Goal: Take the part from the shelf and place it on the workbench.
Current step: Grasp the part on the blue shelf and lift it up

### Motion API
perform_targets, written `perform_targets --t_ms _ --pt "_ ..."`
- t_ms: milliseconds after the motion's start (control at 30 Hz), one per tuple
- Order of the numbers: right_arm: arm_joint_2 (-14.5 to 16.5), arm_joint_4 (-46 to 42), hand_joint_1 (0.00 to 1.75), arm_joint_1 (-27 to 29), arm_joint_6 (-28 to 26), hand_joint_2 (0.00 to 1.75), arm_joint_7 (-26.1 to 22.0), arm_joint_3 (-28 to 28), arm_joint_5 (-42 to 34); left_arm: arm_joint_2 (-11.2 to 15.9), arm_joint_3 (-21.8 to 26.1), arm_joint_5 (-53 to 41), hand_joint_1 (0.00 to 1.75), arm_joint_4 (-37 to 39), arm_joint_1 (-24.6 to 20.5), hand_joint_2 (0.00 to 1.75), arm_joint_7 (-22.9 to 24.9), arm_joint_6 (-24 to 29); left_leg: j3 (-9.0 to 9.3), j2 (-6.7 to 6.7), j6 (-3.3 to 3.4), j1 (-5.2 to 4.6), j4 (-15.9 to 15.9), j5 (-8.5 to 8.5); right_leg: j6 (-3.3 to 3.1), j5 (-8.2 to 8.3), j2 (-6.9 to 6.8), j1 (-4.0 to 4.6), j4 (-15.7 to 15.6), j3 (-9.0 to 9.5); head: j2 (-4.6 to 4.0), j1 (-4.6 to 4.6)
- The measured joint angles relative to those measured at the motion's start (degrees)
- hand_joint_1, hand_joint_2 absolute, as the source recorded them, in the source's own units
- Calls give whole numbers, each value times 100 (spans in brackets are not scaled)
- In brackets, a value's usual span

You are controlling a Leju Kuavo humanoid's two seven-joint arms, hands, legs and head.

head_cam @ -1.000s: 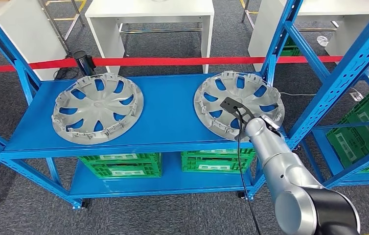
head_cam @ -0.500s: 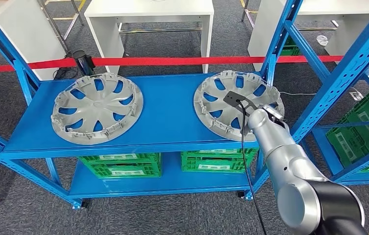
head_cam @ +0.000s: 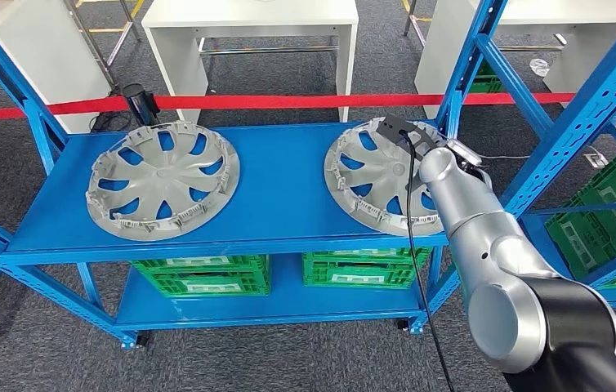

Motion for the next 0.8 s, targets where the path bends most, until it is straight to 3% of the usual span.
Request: perform_targets --t_ms 800 --pt "-85 1 0 494 -297 175 -562 -1 74 67 1 -213 0 9 117 0 368 7 -3 1 0 0 0 0 0 0 1 1 0 -6 0 0"
